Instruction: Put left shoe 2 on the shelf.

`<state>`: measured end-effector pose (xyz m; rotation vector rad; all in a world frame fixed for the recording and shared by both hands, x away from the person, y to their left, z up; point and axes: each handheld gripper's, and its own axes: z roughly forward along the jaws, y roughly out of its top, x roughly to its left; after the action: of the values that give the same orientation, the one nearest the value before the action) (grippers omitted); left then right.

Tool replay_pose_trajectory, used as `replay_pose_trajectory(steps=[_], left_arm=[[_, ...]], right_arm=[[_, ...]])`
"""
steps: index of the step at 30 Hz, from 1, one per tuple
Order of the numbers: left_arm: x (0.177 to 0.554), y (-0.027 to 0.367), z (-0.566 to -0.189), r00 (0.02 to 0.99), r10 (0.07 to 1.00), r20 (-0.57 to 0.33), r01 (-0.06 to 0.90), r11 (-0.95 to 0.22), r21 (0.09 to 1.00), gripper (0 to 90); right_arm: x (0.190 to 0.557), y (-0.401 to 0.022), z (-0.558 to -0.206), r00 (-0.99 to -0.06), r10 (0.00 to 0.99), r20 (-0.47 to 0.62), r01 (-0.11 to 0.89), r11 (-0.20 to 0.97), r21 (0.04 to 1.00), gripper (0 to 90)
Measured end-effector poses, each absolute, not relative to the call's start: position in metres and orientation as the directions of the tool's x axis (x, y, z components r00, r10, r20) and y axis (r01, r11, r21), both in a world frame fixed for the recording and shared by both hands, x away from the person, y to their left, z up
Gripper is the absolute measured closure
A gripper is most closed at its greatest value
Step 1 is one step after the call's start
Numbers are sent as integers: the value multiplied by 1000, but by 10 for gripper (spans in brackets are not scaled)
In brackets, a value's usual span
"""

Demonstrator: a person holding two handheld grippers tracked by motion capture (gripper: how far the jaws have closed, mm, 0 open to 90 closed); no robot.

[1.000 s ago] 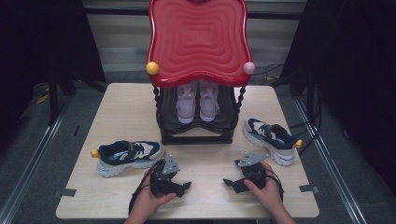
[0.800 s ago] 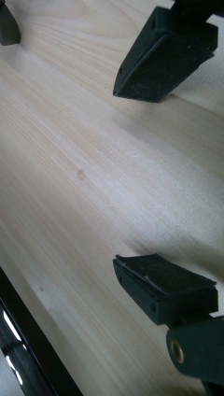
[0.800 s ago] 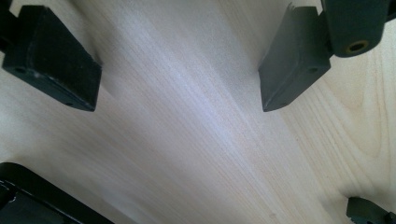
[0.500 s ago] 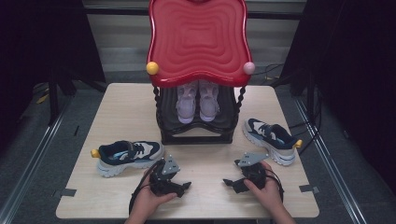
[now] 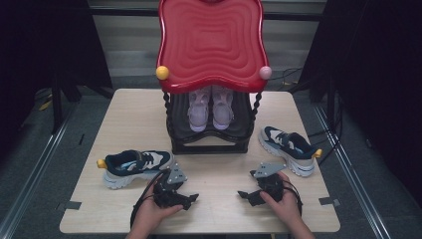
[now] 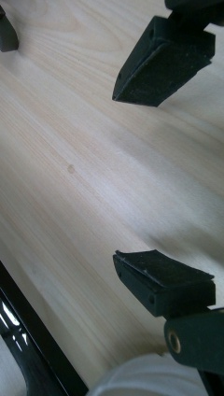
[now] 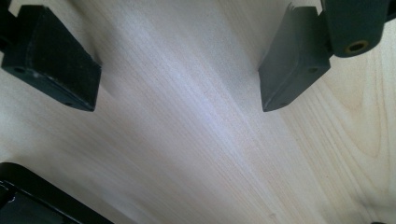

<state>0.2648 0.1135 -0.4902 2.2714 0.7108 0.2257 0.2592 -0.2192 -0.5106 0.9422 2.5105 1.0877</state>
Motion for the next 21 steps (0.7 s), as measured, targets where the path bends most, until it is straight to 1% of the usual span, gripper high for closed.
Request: replay_pose_trajectory(steps=[14,15,21], left_arm=[[266,134,-464,834,551,-22,424,-614,666,181],[266,135,-463,832,554,-33,431,-608,667,181],[270,144,-455,840,542,-21,429,-640,638,183]], right_arm=[[259,-219,-511,-761,649,28,464,513,722,124],[259,-219,-511,-761,649,28,464,513,722,124],[259,-219,-511,-761,649,28,464,513,722,124]])
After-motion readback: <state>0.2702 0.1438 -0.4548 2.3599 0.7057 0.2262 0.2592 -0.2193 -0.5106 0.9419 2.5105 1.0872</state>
